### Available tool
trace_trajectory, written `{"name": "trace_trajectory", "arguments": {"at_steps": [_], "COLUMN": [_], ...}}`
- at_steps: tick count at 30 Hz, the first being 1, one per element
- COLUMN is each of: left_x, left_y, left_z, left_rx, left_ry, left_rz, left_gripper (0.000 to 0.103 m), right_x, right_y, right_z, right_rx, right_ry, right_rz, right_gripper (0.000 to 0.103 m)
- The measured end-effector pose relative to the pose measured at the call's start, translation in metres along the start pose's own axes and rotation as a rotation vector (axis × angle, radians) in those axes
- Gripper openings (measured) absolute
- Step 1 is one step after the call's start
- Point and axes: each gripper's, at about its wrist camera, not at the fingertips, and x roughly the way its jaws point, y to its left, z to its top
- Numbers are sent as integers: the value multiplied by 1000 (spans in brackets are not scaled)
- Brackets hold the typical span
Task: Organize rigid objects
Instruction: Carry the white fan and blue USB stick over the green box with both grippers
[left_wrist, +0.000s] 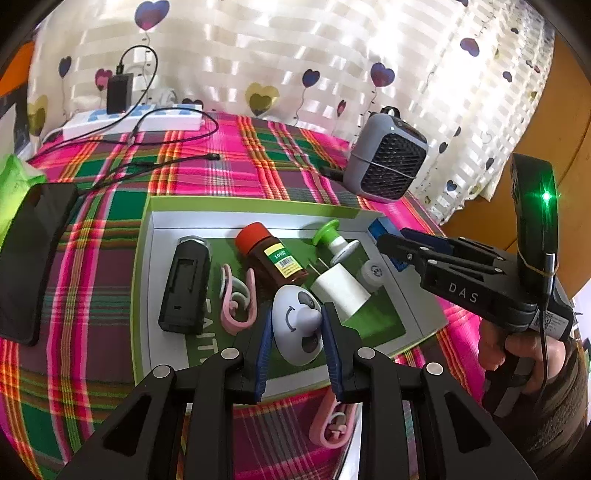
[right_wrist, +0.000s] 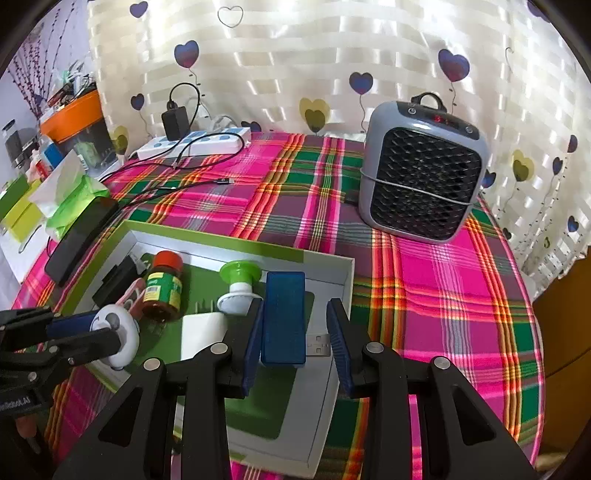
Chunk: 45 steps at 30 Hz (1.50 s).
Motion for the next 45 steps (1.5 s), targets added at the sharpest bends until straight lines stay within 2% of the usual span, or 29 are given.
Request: {"name": "trace_trajectory", "arguments": {"at_steps": [14,45], "left_x": [14,25], "left_y": [1,6], "left_z": [3,2], "left_rx": [-9,-28], "left_ry": [27,54], "left_rz": [3,12], "left_gripper": [25,27], "right_x": [23,34], "right_y": [-1,-1], "right_z": [7,9], "right_rx": [-8,24], "right_ry": [46,46], "right_rz": [13,53], "right_gripper": [35,36]}}
